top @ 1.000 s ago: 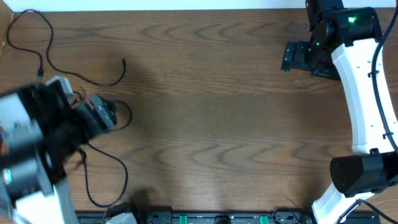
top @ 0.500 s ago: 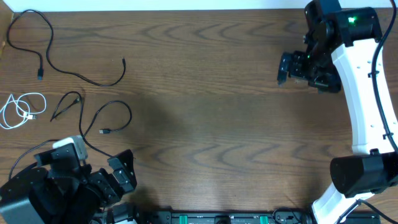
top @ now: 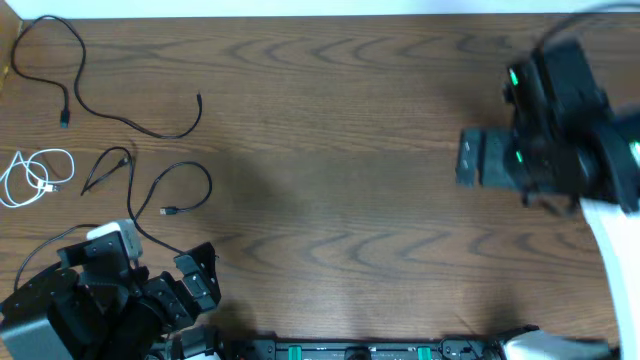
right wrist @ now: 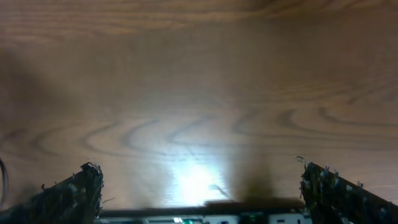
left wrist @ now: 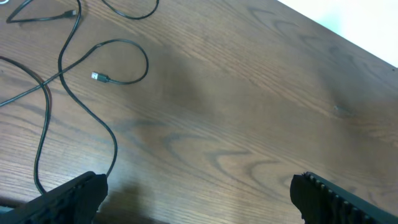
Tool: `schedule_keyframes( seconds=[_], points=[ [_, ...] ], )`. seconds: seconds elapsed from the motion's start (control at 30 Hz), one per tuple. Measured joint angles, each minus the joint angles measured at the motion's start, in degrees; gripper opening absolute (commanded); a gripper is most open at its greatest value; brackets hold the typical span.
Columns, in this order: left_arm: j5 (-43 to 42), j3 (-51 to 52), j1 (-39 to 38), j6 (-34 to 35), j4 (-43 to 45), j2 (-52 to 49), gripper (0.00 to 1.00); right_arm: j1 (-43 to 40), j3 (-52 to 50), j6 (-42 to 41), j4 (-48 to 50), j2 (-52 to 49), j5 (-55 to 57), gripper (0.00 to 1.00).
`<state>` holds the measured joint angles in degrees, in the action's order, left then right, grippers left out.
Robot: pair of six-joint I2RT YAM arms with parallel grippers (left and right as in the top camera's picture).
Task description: Untangle cables
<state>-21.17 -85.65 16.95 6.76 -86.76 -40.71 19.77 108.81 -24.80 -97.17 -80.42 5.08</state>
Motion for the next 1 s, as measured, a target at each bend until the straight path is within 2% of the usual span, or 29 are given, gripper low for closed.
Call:
schedule_keyframes(
  seconds=[0.23,0.47,1.0],
  points=[
    [0.0,-0.02,-0.04,0.0,0.0,0.0,0.99,2.34,-13.94,-4.63,1.57,11.47,4.55,0.99],
    [0.02,-0.11,-0.13,0.02,0.0,0.0,0.99,2.34,-24.96,-10.64,4.55,17.68,6.23,0.99],
    [0.02,-0.11,-0.13,0.0,0.0,0.0,0.98,2.34,-28.06,-12.13,4.94,15.65,4.81,0.99]
  ],
)
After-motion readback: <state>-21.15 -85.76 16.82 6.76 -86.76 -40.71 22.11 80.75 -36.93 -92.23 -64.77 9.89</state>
